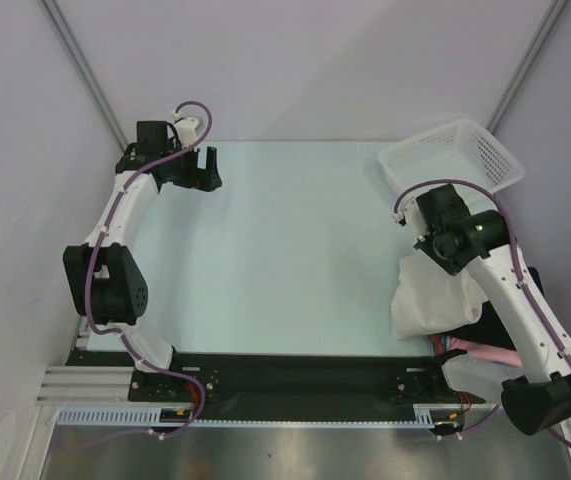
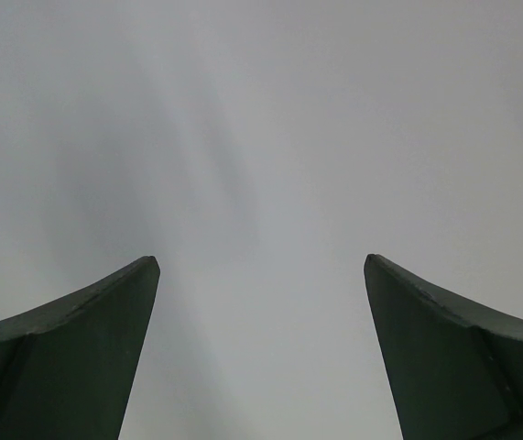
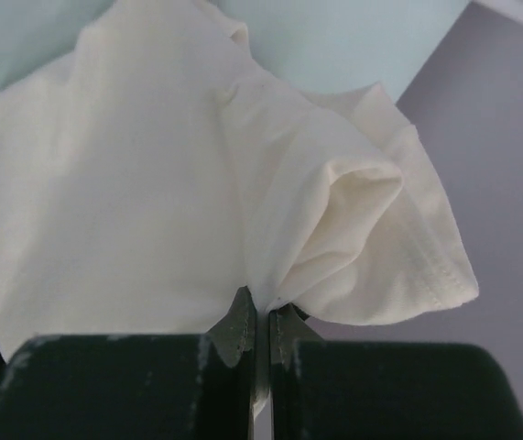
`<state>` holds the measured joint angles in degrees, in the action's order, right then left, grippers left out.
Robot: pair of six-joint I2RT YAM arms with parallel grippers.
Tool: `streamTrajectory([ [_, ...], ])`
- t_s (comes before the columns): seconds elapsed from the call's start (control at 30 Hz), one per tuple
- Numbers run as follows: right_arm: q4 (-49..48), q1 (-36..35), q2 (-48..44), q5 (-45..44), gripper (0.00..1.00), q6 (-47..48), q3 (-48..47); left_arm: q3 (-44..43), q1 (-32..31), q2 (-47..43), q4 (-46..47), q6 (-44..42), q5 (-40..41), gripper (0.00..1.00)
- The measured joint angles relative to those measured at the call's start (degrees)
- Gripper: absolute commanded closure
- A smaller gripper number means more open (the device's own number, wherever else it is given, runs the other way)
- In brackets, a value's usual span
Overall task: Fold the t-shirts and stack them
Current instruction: Neatly place the folded tshirt to the corner
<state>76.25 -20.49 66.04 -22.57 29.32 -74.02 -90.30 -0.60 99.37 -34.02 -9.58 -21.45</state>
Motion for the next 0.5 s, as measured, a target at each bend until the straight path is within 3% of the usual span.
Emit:
streamTrajectory([
  [0.23, 0.0, 1.6, -5.7, -2.1, 1.00, 6.5, -7.2, 0.0, 0.0, 0.0, 0.0, 0.0, 0.0, 0.00],
  [0.5, 0.0, 3.5, -12.4, -1.6, 1.00, 9.6, -7.4, 0.0, 0.0, 0.0, 0.0, 0.0, 0.2, 0.00],
])
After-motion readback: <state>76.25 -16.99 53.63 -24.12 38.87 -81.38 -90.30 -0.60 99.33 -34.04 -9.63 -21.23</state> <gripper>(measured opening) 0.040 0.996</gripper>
